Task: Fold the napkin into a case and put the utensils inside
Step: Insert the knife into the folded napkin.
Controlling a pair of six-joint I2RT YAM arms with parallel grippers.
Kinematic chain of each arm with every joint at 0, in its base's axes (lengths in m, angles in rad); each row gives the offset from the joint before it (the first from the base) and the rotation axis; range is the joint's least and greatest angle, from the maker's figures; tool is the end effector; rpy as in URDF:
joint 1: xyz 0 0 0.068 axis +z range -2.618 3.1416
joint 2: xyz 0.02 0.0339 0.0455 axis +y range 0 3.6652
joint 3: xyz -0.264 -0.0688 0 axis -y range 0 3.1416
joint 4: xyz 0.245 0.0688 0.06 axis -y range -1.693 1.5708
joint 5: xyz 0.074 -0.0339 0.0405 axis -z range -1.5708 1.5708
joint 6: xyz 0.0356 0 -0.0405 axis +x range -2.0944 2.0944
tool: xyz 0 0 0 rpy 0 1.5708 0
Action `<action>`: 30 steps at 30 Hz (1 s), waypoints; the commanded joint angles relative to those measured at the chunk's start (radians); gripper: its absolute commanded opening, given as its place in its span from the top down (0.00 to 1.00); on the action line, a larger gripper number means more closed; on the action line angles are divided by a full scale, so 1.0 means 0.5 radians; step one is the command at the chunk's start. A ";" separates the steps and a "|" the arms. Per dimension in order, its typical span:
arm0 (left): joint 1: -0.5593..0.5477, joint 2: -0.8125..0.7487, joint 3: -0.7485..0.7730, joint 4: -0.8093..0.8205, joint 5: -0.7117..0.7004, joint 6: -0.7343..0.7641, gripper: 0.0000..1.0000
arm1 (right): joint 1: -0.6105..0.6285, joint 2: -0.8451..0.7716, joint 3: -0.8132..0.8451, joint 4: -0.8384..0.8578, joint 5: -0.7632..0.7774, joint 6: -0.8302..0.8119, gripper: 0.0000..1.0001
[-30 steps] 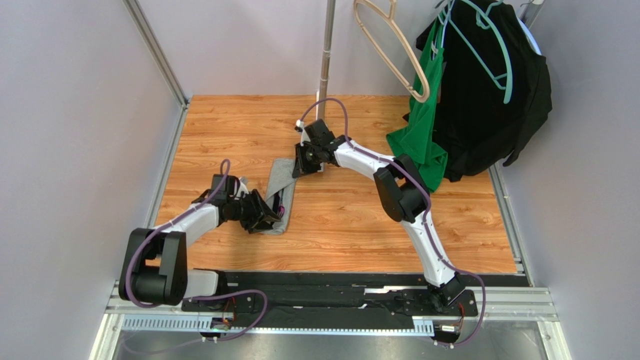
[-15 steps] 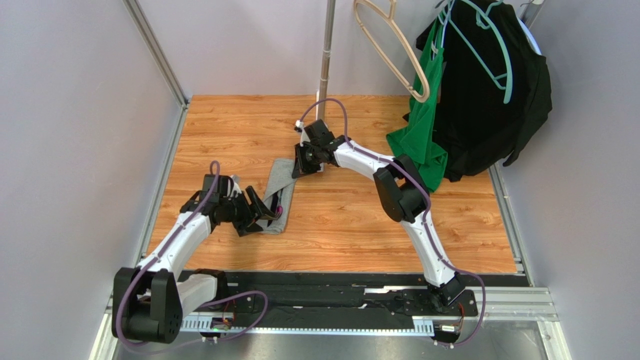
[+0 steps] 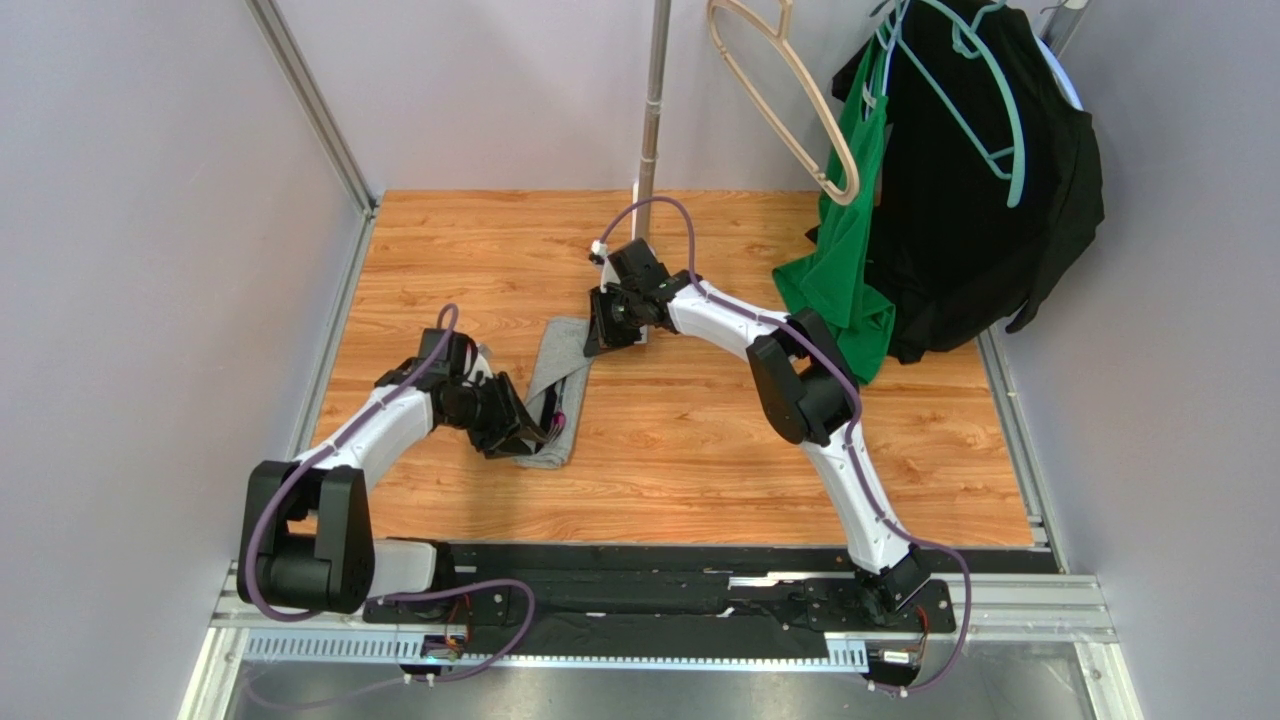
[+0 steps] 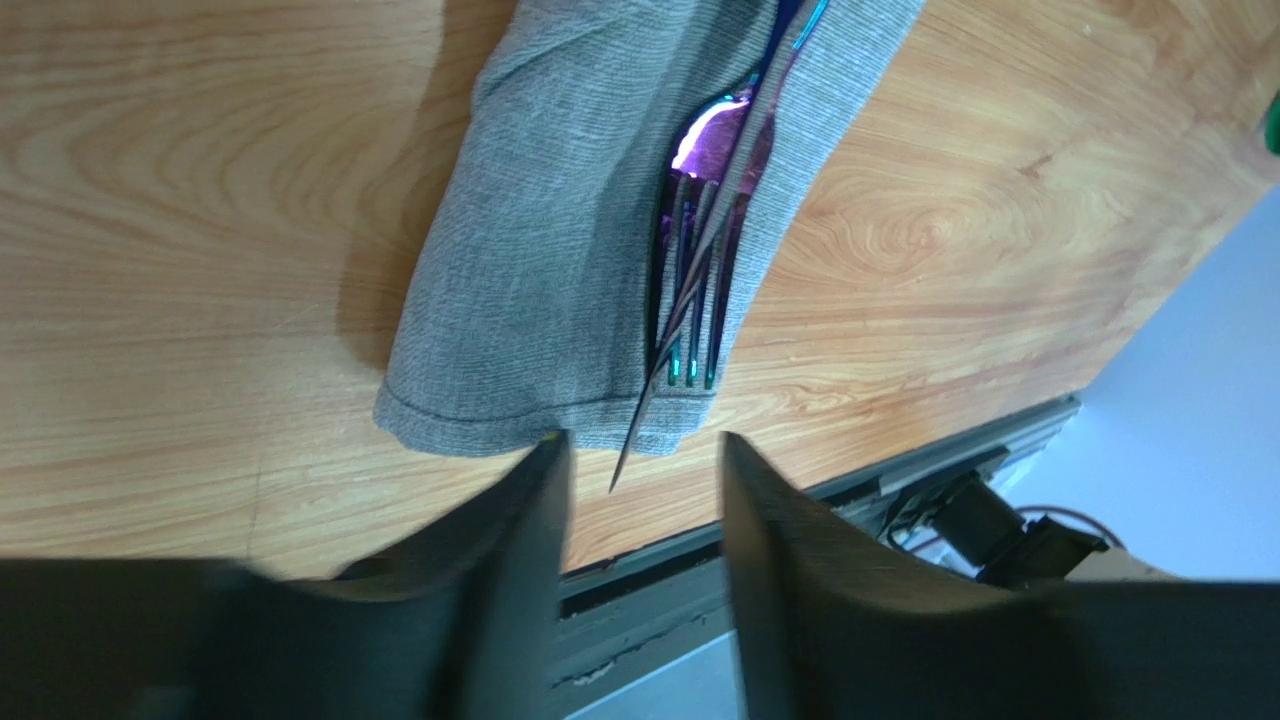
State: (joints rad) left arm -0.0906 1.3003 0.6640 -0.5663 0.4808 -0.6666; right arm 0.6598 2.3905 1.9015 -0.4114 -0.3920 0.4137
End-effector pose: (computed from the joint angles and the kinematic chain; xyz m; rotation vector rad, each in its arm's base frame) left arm 0.2178 -0.0363 0.1721 -0.6867 2.7775 -0.8477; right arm 0.4056 0.3318 0.1478 -0.5000 2.5709 0.9112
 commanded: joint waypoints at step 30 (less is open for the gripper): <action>0.009 0.050 0.114 -0.027 -0.066 0.122 1.00 | 0.006 0.054 0.118 -0.042 0.023 -0.021 1.00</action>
State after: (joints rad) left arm -0.0910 1.2842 0.7101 -0.5884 0.4831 -0.6140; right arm 0.6598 2.4039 1.9251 -0.4194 -0.3939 0.4141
